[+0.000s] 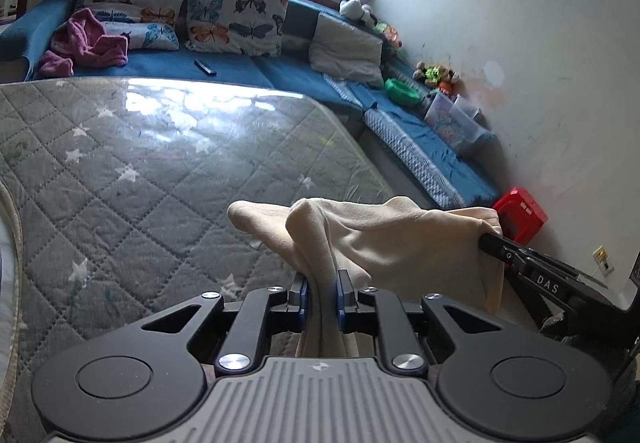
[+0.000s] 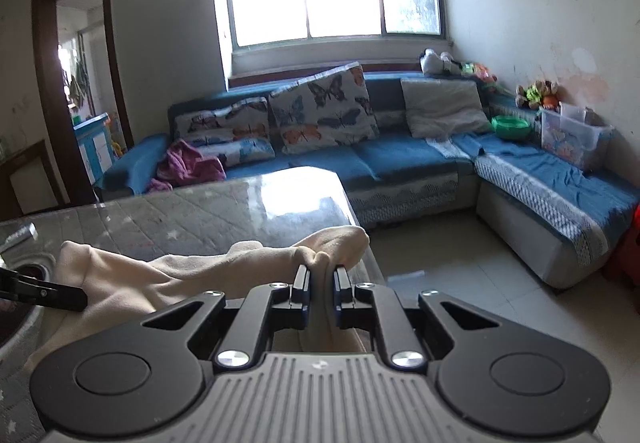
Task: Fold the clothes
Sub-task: 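Lift the folded sweatshirt with both grippers and carry it across the table, then lower the sweatshirt onto the table and open both grippers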
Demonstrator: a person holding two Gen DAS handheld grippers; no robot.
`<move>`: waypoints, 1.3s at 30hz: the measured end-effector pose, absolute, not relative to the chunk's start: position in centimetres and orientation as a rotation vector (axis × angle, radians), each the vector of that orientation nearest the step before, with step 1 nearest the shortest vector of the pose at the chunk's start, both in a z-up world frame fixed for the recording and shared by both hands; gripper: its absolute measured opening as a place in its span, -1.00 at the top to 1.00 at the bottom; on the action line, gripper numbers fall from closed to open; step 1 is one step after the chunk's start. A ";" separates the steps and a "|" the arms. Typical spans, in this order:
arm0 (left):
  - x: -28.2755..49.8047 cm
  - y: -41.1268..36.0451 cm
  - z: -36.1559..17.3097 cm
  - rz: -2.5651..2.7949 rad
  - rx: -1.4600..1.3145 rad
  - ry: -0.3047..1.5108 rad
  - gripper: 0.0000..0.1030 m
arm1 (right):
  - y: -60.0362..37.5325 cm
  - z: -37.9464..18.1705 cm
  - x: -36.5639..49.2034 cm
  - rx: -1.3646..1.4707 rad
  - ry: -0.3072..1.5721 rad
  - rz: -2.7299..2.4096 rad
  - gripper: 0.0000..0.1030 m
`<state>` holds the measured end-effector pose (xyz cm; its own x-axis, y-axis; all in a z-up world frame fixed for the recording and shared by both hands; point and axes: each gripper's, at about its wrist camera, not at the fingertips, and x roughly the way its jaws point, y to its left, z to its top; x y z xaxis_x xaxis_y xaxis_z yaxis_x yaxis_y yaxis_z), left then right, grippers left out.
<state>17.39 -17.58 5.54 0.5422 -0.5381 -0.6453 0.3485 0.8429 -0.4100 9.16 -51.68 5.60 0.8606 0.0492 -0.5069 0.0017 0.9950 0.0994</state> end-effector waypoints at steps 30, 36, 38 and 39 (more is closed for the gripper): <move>17.1 -20.9 1.4 -0.605 -0.096 0.898 0.46 | -45.7 -0.6 15.9 0.071 0.682 0.120 0.13; 17.3 -20.7 0.9 -0.613 -0.102 0.913 0.46 | -44.9 -1.2 16.6 0.056 0.676 0.115 -0.04; 17.3 -20.7 1.1 -0.614 -0.103 0.912 0.42 | -44.8 -1.0 16.7 0.053 0.673 0.117 -0.07; 17.3 -20.6 1.1 -0.613 -0.104 0.911 0.40 | -44.8 -0.9 16.6 0.052 0.672 0.118 -0.08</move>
<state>17.29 -20.63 1.11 0.4557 -0.5390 -0.7084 0.4535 0.8254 -0.3362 16.62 -44.80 -0.87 0.7764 0.1262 -0.6174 -0.0926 0.9920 0.0863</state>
